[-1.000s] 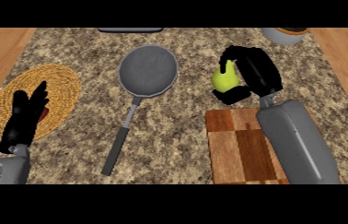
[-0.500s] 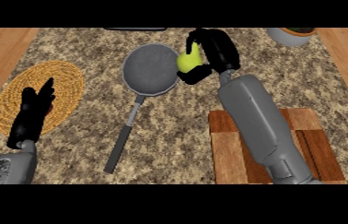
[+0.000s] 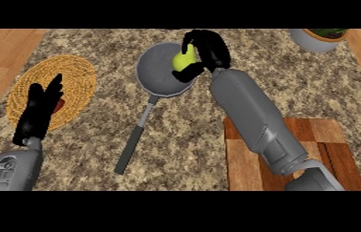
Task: Pick the pear from the cutting board and place it in the pan
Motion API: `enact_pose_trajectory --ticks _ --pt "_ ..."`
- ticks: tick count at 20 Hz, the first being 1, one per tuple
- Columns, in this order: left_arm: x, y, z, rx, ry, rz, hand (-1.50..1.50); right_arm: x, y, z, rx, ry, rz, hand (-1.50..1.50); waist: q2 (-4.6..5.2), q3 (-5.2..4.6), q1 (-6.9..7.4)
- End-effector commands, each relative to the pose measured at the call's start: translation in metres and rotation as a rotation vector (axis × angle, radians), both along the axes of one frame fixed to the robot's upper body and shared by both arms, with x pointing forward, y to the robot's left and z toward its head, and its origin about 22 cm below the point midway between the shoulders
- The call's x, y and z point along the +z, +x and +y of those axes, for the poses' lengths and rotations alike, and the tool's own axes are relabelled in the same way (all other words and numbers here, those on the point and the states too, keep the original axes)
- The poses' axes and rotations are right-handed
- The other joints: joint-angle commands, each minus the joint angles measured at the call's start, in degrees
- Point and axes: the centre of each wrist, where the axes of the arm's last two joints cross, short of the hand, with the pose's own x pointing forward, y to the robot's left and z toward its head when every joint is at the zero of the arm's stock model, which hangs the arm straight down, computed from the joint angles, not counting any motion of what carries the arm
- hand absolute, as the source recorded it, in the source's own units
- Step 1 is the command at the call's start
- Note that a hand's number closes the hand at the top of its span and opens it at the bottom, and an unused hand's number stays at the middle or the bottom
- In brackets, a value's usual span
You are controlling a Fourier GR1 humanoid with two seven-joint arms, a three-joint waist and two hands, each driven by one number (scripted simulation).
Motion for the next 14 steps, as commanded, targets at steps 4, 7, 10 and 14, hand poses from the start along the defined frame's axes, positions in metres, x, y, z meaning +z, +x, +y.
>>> enact_pose_trajectory --ticks 4,7,10,14 --pt "0.001 0.013 -0.014 -0.055 -0.008 -0.015 0.00 -0.016 0.004 -0.002 -0.016 0.015 0.055 1.50 1.07 0.01 2.84" --pt "0.003 0.015 -0.028 -0.070 -0.004 -0.017 0.00 -0.028 0.001 -0.006 -0.025 0.036 0.088 1.50 1.26 0.06 4.62" --pt "0.008 0.022 -0.035 -0.102 0.009 -0.039 0.00 -0.029 0.003 -0.012 -0.022 0.151 0.141 1.50 2.14 0.14 5.30" --pt "0.009 0.022 -0.038 -0.130 0.004 -0.043 0.00 -0.044 0.000 -0.018 -0.032 0.187 0.197 -1.50 2.29 0.14 7.12"
